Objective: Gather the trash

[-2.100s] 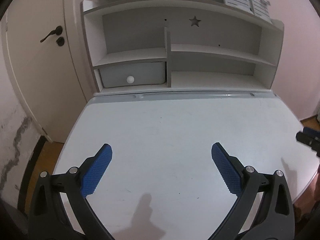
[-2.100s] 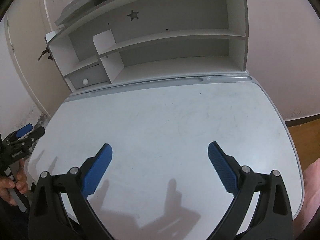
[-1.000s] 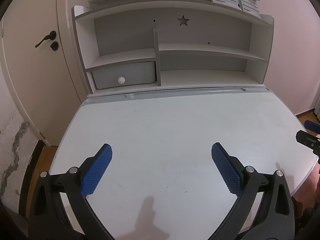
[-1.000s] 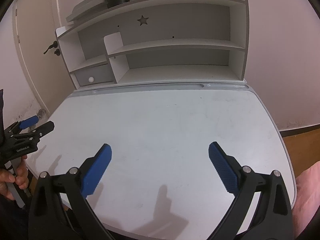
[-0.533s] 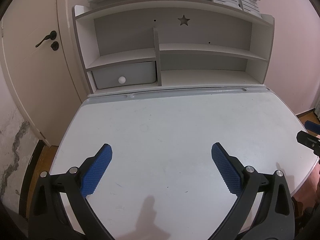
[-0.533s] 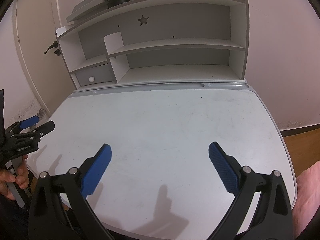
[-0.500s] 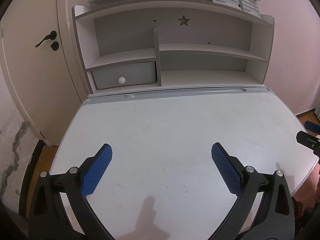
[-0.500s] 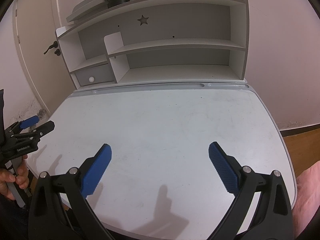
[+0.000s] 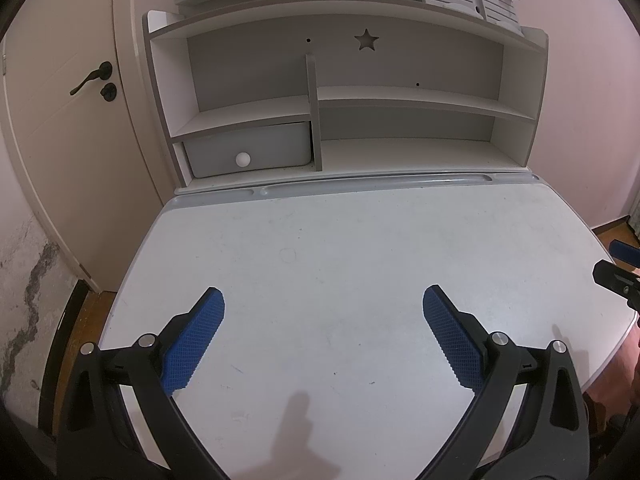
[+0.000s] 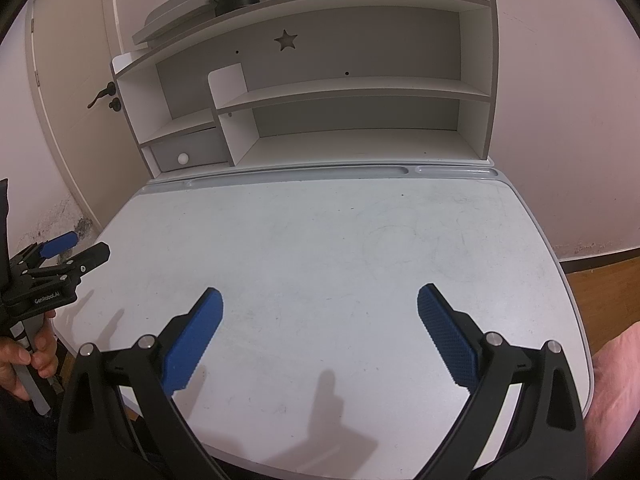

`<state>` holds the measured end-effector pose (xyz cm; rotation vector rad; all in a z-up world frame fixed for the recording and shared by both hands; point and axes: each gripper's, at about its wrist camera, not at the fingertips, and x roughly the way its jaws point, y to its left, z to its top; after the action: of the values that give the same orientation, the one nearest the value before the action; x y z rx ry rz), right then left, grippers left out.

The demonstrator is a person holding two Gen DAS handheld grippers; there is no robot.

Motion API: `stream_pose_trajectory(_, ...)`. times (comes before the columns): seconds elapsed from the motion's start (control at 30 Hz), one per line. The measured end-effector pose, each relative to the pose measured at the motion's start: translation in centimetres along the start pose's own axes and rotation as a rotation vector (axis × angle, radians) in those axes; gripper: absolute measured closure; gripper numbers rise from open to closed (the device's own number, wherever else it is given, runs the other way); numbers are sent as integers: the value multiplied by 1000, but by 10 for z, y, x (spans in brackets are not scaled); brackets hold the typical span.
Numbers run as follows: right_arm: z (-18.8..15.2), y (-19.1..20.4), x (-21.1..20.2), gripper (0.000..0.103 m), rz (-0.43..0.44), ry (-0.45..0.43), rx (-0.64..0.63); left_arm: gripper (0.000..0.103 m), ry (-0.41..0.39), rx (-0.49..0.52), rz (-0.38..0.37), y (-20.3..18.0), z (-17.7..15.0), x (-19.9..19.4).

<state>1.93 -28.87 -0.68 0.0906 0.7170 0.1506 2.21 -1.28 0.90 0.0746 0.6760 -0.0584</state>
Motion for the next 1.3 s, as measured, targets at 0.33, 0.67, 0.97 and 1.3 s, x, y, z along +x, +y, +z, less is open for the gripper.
stream_pose_trajectory(0.33,0,0,0,9,0,-1,1,6,4,2,1,-1,-1,1)
stream_pose_trajectory(0.67,-1,0,0,8,1,1,-3,6,8,5,-1,-2,-2,3)
stream_pose_trajectory(0.97,-1,-1,0,8,2,2,-6,6,14,5,-3,-2,-3,3)
stream_pose_trajectory(1.3,-1,-1,0,8,2,3,-5,6,24,4,-1,-1,-2,5)
